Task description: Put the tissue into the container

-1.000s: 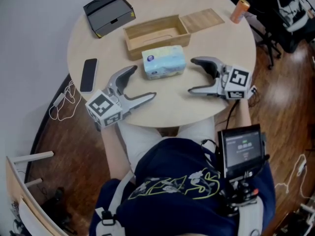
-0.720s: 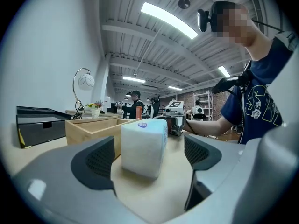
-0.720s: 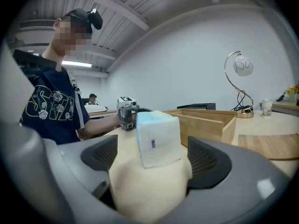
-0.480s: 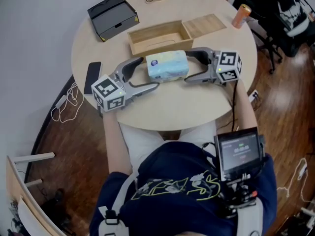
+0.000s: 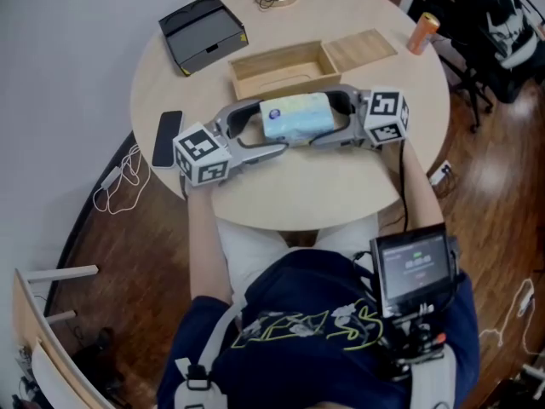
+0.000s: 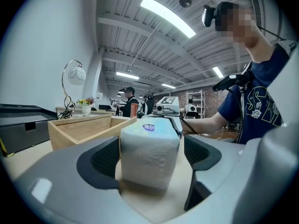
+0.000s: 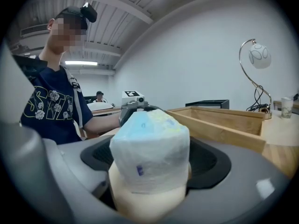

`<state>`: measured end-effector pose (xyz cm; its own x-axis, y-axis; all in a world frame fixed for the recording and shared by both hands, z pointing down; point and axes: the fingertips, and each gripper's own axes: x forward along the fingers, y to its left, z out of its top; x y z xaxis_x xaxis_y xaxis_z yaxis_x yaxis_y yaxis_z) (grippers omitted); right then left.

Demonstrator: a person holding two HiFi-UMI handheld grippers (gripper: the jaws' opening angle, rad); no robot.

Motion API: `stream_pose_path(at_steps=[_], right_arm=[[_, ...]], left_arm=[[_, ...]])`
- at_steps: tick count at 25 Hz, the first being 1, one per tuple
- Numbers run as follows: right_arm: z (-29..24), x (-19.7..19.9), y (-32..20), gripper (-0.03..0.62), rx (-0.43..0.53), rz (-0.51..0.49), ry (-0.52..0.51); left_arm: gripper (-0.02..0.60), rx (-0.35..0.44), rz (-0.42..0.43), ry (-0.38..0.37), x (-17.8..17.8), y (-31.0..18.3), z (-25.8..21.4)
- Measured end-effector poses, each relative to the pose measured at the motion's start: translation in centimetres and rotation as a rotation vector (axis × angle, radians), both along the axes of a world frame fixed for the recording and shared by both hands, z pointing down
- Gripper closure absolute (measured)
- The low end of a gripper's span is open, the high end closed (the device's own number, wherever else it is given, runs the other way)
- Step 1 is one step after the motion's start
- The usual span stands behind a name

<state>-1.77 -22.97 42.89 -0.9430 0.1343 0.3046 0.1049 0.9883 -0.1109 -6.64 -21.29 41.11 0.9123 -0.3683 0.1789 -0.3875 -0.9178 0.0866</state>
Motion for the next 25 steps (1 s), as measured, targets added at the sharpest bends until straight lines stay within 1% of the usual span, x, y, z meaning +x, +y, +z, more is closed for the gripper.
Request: stream_pose_path(at_steps=[3,4,5,7,13,17,25], right_arm=[[-0.6,-1.5,0.1,0.15,0.007,0.015,-0.033],[-0.7,-1.8,0.1,0.168,0.01,0.018,-0.041],[-0.8,-1.9,0.1,0.172,0.013,0.019,-0.049],[-0.9,-1.8,0.2,0.181,0.017,0.013,-0.065],[-1.1,-1.4,1.6,0.21,0.018,-0.021,-0.08],[-1.1,-1.2,2.5,0.217,0.015,-0.039,-0.08],[-1.2,-1.1,3.5,0.221,0.012,-0.06,-0.077]], left_arm=[[0.147,-0.003,0.008,0.0,0.1,0.1,0.0],[0.154,0.0,0.006,0.005,0.0,0.2,0.0],[0.166,0.006,0.004,0.009,0.0,0.2,-0.1],[0.214,0.021,-0.003,0.016,0.0,0.3,-0.4],[0.225,0.03,-0.041,0.025,0.3,1.7,-0.6],[0.232,0.031,-0.065,0.024,0.4,2.6,-0.5],[0.239,0.034,-0.086,0.029,0.6,3.7,-0.6]])
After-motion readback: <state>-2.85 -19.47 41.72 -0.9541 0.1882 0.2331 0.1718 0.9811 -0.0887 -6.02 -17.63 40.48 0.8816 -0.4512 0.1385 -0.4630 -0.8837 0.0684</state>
